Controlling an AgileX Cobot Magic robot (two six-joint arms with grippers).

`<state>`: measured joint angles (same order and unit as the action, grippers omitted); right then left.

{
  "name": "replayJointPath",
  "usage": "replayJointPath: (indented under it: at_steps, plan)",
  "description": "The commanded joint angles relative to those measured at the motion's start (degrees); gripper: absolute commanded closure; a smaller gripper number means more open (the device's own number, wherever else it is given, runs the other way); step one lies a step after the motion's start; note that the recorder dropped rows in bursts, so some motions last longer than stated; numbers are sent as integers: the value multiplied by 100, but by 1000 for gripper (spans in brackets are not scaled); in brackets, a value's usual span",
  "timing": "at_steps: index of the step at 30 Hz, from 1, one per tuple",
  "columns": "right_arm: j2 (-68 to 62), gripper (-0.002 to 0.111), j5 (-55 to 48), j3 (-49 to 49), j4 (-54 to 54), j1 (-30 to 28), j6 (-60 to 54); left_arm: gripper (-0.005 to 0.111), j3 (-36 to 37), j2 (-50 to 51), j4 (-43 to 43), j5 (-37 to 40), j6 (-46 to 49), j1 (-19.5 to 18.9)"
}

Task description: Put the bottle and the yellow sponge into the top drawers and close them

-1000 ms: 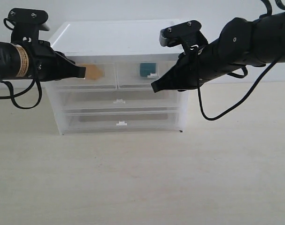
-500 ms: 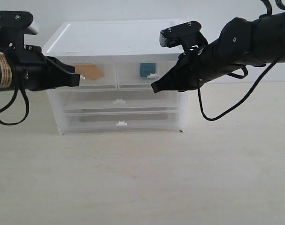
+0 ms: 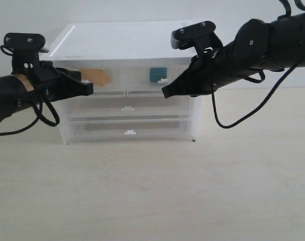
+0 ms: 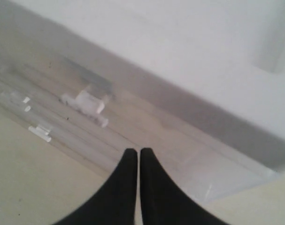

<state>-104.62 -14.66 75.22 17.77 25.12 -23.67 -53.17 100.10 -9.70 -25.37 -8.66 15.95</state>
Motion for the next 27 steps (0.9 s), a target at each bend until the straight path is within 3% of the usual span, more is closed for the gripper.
replayJointPath:
  at_steps: [1,12,17,27]
  plan:
    - [-6,108,366,21,-56,-18,-43,103,-308,229,290,246,447,-30]
    - [5,108,7,21,-11,-58,-31,103,-149,145,260,402,435,-56]
    - [149,108,-96,-49,5,-46,-54,103,578,-555,260,-420,400,129]
    - [1571,108,296,-900,288,356,-80,103,1577,-2159,260,-460,74,210]
